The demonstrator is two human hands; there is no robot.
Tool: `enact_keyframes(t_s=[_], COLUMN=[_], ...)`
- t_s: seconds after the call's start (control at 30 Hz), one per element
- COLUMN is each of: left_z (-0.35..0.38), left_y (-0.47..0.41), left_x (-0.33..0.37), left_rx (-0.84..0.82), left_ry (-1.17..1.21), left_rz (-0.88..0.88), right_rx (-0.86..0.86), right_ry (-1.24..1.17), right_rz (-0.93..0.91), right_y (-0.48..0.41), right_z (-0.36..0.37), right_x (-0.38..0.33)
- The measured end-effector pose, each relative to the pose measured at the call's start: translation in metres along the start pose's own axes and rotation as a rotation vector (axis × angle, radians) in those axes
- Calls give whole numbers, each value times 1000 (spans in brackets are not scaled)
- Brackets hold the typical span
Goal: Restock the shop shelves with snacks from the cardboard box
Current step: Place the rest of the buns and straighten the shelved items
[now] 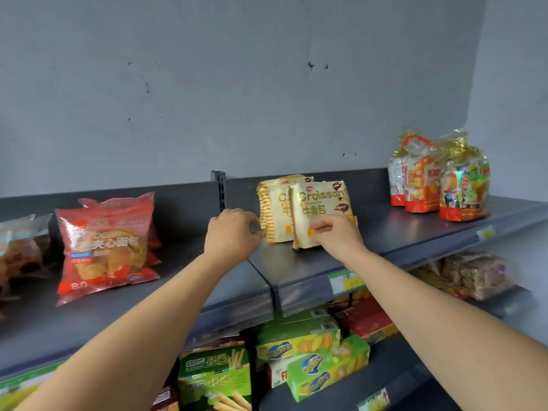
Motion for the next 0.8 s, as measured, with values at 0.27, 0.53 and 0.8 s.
enact_keyframes(t_s=[0.27,0.53,0.8], left_z=[62,98,125], left_y=[-22,-42,-60], left_x=[20,-3,0], left_rx=[0,-98,-418], left_ry=[-7,274,846], left_rz=[-182,-406,-366], right_rx=[-32,-209,-236], right_ry=[93,-56,-210], right_rz=[18,80,38], right_y=[-40,-78,-104], right_z=[-42,-27,-2], right_x=[77,103,92])
Point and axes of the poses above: each hand's wrist, its own y-axis away from the middle knuckle, its own z-axis out of the palm, x = y × z, the point moved 9 cm from there along -y, towards the middle knuckle, and after that the axes turned 14 degrees about y, right-handed, at the moved point
